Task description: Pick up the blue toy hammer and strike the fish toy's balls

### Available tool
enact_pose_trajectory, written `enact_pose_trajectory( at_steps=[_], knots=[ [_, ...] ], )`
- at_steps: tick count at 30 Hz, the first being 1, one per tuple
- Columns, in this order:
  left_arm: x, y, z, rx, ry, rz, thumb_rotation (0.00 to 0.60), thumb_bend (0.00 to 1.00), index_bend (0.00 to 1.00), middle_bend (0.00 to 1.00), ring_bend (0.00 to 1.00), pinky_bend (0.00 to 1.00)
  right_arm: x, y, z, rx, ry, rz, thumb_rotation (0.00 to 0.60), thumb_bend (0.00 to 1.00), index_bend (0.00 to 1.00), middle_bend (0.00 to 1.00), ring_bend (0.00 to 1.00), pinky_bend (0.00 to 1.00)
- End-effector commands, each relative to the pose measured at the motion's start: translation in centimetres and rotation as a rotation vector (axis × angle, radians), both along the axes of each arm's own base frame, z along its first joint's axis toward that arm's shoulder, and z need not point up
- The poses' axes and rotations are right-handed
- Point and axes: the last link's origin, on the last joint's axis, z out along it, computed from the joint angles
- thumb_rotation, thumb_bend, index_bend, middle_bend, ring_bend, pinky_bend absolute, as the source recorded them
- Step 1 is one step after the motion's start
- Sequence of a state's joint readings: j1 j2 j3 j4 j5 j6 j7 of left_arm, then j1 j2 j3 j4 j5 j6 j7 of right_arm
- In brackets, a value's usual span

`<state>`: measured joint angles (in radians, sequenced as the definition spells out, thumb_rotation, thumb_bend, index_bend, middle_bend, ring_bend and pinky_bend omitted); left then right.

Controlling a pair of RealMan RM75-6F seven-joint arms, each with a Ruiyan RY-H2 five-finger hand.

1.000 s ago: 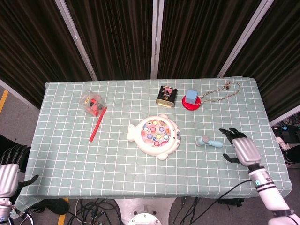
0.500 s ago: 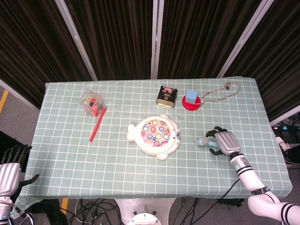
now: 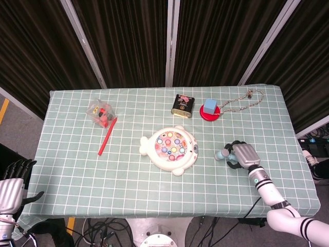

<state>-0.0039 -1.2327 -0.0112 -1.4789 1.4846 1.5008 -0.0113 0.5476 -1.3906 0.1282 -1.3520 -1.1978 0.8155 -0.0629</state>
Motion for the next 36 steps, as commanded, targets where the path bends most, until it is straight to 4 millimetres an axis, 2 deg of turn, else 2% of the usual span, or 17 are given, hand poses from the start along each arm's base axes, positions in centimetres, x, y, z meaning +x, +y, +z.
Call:
enact_pose_trajectory(
  at_steps=[1, 14, 23, 29, 32, 36],
  knots=[
    [-0.11, -0.03, 0.0, -0.001, -0.001, 0.005, 0.6, 0.11, 0.15, 0.11, 0.05, 0.09, -0.01, -0.16, -0.25, 0.004, -0.002, -0.002, 0.6, 0.24, 0.41, 0.43, 0.21, 0.26],
    [-0.29, -0.01, -0.16, -0.005, -0.003, 0.007, 0.6, 0.11, 0.15, 0.11, 0.05, 0.09, 0.04, -0.33, -0.58, 0.006, 0.002, 0.007, 0.6, 0.35, 0.44, 0.46, 0.24, 0.27],
    [-0.52, 0.02, -0.31, -0.011, -0.006, 0.011, 0.6, 0.11, 0.15, 0.11, 0.05, 0.09, 0.25, -0.44, -0.77, 0.007, 0.0, 0.015, 0.6, 0.37, 0.46, 0.47, 0.26, 0.28],
    [-0.58, -0.05, -0.32, -0.009, -0.008, 0.012, 0.6, 0.11, 0.15, 0.11, 0.05, 0.09, 0.41, -0.53, -0.81, 0.007, 0.0, 0.024, 0.6, 0.46, 0.48, 0.48, 0.28, 0.29],
    [-0.63, -0.09, -0.37, -0.01, -0.008, 0.014, 0.6, 0.11, 0.15, 0.11, 0.05, 0.09, 0.52, -0.59, -0.79, 0.004, -0.002, 0.032, 0.6, 0.52, 0.5, 0.49, 0.3, 0.31],
    [-0.58, -0.04, -0.34, -0.01, -0.007, 0.012, 0.6, 0.11, 0.15, 0.11, 0.05, 0.09, 0.75, -0.66, -0.58, -0.011, -0.016, 0.048, 0.6, 0.56, 0.54, 0.52, 0.35, 0.39]
  ],
)
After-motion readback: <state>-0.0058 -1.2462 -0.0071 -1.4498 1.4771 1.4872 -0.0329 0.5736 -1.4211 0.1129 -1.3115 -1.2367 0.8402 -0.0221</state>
